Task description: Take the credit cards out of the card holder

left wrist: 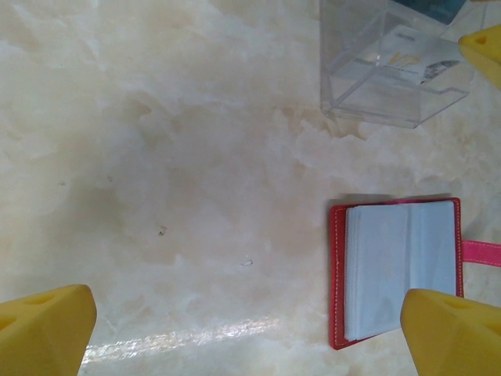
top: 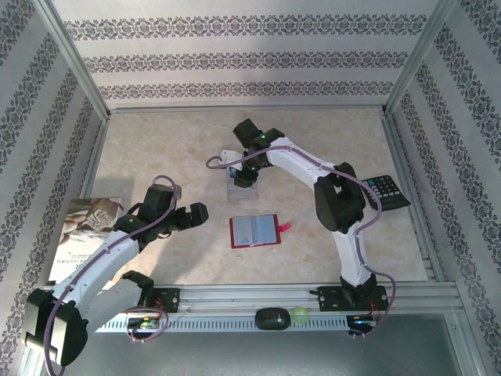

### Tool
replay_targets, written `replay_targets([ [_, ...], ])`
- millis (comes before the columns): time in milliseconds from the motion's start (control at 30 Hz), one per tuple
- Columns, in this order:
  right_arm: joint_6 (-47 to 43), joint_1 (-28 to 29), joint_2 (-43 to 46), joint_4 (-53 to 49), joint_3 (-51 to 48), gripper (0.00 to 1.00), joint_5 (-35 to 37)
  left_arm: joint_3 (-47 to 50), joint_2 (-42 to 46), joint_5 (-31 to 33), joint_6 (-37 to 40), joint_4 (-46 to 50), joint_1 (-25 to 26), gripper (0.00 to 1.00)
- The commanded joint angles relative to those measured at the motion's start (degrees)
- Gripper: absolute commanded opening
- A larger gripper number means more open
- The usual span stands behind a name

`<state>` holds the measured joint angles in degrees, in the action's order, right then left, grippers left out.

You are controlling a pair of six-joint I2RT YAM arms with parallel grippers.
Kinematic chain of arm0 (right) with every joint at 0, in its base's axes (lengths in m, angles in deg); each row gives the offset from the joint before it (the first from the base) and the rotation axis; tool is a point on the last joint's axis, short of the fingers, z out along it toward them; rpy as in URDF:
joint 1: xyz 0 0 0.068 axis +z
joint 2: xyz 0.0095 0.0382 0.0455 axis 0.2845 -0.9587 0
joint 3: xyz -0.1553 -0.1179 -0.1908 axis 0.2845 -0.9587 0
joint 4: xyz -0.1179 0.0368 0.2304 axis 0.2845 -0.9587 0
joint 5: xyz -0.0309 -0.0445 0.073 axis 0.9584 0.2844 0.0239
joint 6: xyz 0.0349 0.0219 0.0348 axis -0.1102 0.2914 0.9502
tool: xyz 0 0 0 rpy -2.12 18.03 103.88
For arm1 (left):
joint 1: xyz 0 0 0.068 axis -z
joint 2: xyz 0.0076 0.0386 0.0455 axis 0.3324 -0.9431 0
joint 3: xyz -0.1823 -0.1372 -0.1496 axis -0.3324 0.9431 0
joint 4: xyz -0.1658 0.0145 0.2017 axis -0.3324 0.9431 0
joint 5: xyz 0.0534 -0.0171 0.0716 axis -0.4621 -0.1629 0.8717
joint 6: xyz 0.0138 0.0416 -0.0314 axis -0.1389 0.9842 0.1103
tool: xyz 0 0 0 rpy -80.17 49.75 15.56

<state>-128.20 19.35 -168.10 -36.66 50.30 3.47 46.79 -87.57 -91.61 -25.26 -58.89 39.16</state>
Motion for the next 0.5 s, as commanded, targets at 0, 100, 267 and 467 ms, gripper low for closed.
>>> replay_targets([
  [0,5.31,0.16,7.34,8.93,-1.58,0.43,-2.05,1.09,2.03,-0.57,-0.86,-2.49,-0.76,1.00],
  [100,11.36,0.20,9.83,12.98,-2.38,0.45,-2.68,1.38,3.26,-0.66,-1.27,-3.12,-0.69,1.00],
  [267,32.02,1.21,16.12,25.01,-11.30,0.47,-0.63,2.99,3.35,-2.54,-2.65,-6.94,-0.74,1.00],
  [467,57.20,4.27,27.92,33.14,-31.03,0.50,9.94,7.05,3.76,-6.10,-6.16,-14.95,-0.59,1.00],
])
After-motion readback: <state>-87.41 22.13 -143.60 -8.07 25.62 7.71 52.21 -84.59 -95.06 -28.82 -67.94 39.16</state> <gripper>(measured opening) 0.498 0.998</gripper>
